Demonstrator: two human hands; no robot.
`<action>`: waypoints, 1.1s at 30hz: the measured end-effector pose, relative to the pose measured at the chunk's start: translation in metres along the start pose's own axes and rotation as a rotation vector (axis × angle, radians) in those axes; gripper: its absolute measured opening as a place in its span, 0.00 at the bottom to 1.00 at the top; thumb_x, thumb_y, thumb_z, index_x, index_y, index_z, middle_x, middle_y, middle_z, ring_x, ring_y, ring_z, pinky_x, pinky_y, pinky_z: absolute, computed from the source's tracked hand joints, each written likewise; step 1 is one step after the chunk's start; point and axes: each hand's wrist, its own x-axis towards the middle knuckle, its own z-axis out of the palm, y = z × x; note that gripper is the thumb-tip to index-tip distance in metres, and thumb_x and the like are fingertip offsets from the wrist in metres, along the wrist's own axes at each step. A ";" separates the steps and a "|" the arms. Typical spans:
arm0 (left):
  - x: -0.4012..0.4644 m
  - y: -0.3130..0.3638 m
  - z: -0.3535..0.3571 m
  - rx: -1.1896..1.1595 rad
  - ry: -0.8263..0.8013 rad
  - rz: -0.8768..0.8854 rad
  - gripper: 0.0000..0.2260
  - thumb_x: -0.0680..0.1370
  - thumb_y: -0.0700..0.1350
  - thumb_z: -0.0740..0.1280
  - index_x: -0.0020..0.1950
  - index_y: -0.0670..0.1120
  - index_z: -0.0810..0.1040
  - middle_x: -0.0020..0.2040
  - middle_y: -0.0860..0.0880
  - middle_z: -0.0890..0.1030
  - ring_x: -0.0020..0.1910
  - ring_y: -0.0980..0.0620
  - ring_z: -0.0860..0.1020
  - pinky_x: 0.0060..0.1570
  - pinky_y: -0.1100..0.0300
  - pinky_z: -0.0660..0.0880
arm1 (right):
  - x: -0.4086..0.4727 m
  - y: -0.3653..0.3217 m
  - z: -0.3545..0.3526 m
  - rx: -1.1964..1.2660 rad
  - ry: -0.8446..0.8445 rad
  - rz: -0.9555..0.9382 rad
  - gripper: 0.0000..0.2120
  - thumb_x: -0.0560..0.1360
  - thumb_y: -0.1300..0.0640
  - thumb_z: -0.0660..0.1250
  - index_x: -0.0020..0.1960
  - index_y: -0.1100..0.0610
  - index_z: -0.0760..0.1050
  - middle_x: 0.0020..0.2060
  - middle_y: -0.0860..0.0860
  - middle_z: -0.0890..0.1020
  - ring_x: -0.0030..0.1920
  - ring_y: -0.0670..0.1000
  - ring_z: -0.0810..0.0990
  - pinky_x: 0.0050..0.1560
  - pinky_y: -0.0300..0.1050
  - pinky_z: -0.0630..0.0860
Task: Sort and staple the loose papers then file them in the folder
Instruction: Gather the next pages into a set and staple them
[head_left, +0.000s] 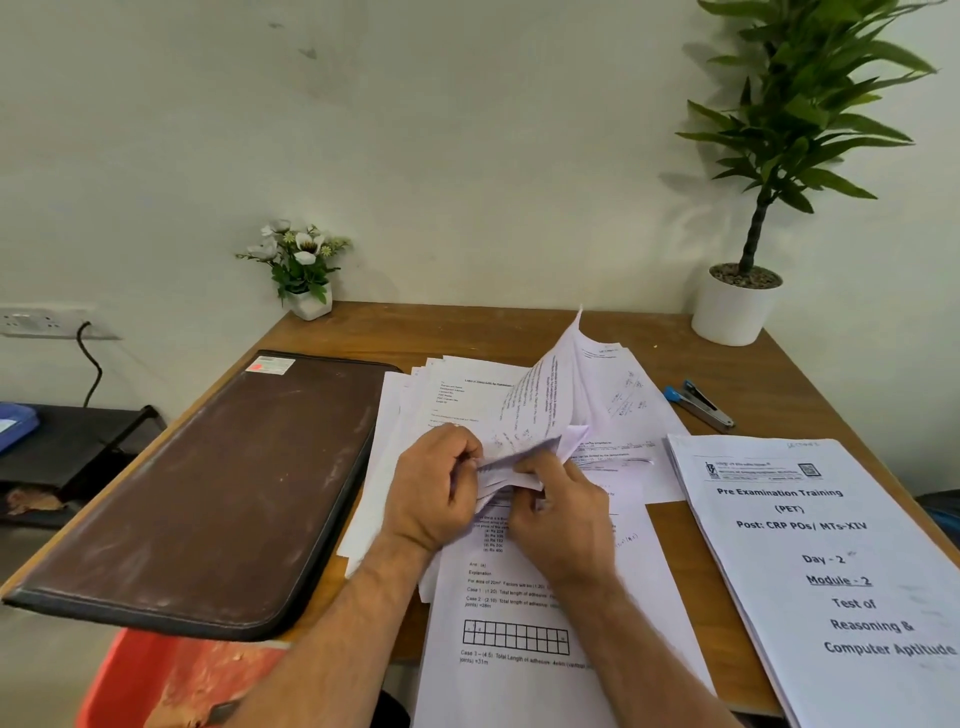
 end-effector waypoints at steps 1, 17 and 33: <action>-0.002 0.001 -0.001 0.018 -0.012 0.023 0.02 0.73 0.42 0.63 0.42 0.47 0.75 0.39 0.54 0.76 0.38 0.56 0.72 0.37 0.65 0.69 | 0.000 -0.001 -0.001 0.006 -0.003 -0.004 0.13 0.68 0.60 0.69 0.52 0.52 0.79 0.40 0.51 0.84 0.33 0.56 0.80 0.30 0.45 0.77; 0.019 0.067 0.013 -0.203 -0.390 -0.179 0.10 0.82 0.44 0.63 0.62 0.53 0.68 0.68 0.51 0.77 0.63 0.52 0.78 0.60 0.57 0.79 | 0.004 0.006 -0.002 0.162 0.003 0.247 0.15 0.76 0.51 0.73 0.61 0.46 0.74 0.54 0.41 0.81 0.47 0.44 0.81 0.41 0.37 0.79; 0.025 0.059 0.007 -0.102 -0.159 -0.243 0.13 0.85 0.52 0.60 0.65 0.51 0.80 0.57 0.53 0.85 0.51 0.56 0.83 0.50 0.63 0.81 | 0.004 0.005 0.006 0.085 -0.060 0.235 0.09 0.76 0.57 0.69 0.52 0.45 0.74 0.45 0.44 0.82 0.42 0.46 0.79 0.39 0.44 0.80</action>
